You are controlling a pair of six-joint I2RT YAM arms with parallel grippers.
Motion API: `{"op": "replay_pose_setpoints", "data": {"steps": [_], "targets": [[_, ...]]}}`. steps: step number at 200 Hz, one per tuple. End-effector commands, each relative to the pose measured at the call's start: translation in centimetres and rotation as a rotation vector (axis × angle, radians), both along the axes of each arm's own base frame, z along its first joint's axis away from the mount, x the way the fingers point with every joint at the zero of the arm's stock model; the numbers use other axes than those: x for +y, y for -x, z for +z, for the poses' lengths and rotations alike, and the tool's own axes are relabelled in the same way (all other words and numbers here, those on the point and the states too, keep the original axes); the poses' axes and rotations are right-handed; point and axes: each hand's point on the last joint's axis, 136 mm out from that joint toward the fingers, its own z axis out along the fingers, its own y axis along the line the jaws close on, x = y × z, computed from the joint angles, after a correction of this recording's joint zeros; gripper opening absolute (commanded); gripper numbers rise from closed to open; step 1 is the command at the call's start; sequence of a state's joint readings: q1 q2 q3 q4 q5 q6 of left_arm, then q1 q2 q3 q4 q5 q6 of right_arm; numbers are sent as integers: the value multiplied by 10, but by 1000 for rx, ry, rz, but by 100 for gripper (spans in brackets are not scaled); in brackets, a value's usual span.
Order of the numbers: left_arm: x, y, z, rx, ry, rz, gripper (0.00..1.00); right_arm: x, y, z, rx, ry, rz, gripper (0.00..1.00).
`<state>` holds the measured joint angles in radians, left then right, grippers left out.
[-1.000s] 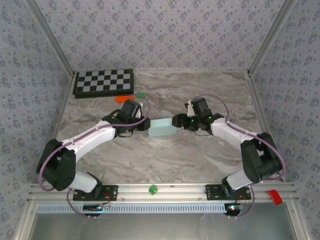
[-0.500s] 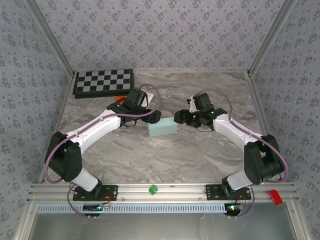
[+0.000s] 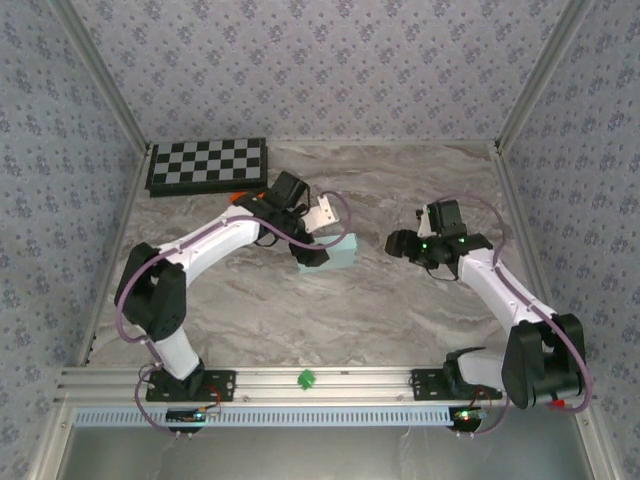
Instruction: Fold the paper box
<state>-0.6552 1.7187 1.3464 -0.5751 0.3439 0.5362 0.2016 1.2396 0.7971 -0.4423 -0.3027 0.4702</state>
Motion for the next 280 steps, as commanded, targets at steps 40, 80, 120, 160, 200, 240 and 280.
{"op": "replay_pose_setpoints", "data": {"steps": [40, 80, 120, 160, 200, 240, 280], "targets": [[-16, -4, -9, -35, -22, -166, 81, -11, 12, -4, 9, 13, -15, 67], [-20, -5, -17, -5, -30, -178, 70, -13, 11, -5, 9, 13, -18, 67], [-22, -3, -25, 4, -39, -185, 68, -14, 12, -7, 12, 15, -24, 67], [-23, -8, -30, -3, -52, -165, 51, -15, 13, -9, 17, 16, -27, 68], [-23, -16, -21, -52, -46, -144, 39, -17, 15, -12, 28, 20, -30, 68], [-25, -26, 5, -153, -22, -122, 39, -19, 15, -13, 30, 21, -33, 67], [-20, -60, 22, -398, -83, -16, 39, -21, 15, -10, 23, 25, -40, 68]]}}
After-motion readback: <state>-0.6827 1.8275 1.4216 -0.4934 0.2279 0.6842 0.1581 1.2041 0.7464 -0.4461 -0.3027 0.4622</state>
